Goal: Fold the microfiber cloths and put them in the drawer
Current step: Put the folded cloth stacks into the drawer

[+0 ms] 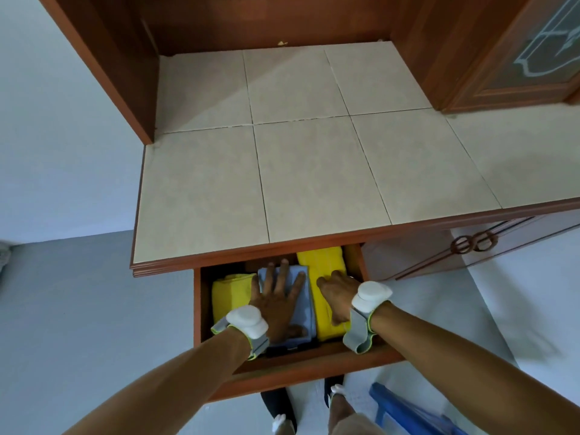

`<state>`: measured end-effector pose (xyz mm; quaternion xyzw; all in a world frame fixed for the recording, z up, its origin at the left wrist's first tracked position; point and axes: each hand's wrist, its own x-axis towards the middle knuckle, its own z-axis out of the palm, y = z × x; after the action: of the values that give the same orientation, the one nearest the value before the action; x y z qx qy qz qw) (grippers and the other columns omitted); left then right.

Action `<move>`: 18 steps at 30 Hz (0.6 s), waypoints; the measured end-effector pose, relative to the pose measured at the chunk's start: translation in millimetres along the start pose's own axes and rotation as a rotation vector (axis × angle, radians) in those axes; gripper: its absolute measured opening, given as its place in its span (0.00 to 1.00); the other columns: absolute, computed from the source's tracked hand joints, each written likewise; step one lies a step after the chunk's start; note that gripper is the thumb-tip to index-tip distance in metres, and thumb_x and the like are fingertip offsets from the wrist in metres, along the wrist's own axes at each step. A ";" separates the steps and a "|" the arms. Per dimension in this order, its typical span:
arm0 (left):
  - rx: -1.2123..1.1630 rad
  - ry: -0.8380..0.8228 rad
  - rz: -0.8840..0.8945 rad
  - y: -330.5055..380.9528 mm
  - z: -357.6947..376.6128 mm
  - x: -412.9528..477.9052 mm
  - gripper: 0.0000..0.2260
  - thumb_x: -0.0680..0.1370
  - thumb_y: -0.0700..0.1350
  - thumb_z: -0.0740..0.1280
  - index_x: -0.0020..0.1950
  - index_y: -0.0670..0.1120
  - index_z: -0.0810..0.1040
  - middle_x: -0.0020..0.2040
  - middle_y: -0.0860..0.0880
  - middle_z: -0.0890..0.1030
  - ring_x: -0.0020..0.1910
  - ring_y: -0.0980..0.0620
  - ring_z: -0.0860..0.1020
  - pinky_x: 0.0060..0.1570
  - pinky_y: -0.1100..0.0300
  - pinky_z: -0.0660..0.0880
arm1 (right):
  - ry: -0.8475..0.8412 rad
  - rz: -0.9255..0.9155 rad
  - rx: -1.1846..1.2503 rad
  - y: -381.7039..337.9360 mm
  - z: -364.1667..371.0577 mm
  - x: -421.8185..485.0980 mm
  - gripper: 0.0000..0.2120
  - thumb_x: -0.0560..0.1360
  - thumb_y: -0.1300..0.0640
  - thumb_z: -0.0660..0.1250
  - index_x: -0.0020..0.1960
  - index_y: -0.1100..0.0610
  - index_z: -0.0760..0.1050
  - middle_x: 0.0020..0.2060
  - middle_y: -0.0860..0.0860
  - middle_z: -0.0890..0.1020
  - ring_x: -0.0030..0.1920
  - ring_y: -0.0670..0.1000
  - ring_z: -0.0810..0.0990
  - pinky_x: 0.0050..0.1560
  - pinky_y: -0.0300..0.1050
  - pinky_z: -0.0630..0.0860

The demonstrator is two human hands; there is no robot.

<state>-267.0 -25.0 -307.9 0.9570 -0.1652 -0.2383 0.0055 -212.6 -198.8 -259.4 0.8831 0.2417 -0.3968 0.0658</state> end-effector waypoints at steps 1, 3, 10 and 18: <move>0.003 -0.006 -0.026 6.0 -0.5 1.8 0.54 0.65 0.74 0.66 0.80 0.54 0.42 0.78 0.42 0.37 0.77 0.32 0.46 0.69 0.30 0.54 | 0.000 -0.004 -0.004 0.9 3.5 2.2 0.31 0.65 0.55 0.78 0.62 0.62 0.69 0.58 0.61 0.74 0.59 0.63 0.74 0.45 0.49 0.70; 0.018 -0.026 -0.032 12.1 -6.0 2.1 0.53 0.68 0.71 0.66 0.79 0.53 0.38 0.79 0.41 0.36 0.77 0.31 0.42 0.70 0.31 0.51 | -0.001 0.001 -0.024 0.2 6.3 2.0 0.29 0.66 0.54 0.78 0.62 0.61 0.70 0.60 0.62 0.73 0.58 0.64 0.74 0.46 0.50 0.71; -0.059 0.022 -0.003 1.9 -25.6 -19.7 0.50 0.67 0.76 0.63 0.80 0.51 0.52 0.80 0.38 0.49 0.77 0.32 0.53 0.69 0.31 0.58 | -0.013 -0.044 0.076 -2.3 -2.2 -15.5 0.22 0.70 0.51 0.74 0.57 0.60 0.70 0.53 0.60 0.75 0.54 0.62 0.76 0.45 0.49 0.74; -0.223 -0.067 0.230 1.5 -95.4 -87.7 0.38 0.75 0.73 0.52 0.77 0.50 0.58 0.76 0.48 0.64 0.73 0.46 0.62 0.71 0.47 0.61 | -0.111 -0.180 0.188 -27.7 -58.4 -73.8 0.18 0.76 0.43 0.64 0.63 0.47 0.72 0.50 0.42 0.78 0.52 0.47 0.75 0.47 0.40 0.70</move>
<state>-296.8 -4.9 -183.4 0.9168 -0.2463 -0.2847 0.1333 -228.8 -184.2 -163.7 0.8368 0.2776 -0.4703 -0.0395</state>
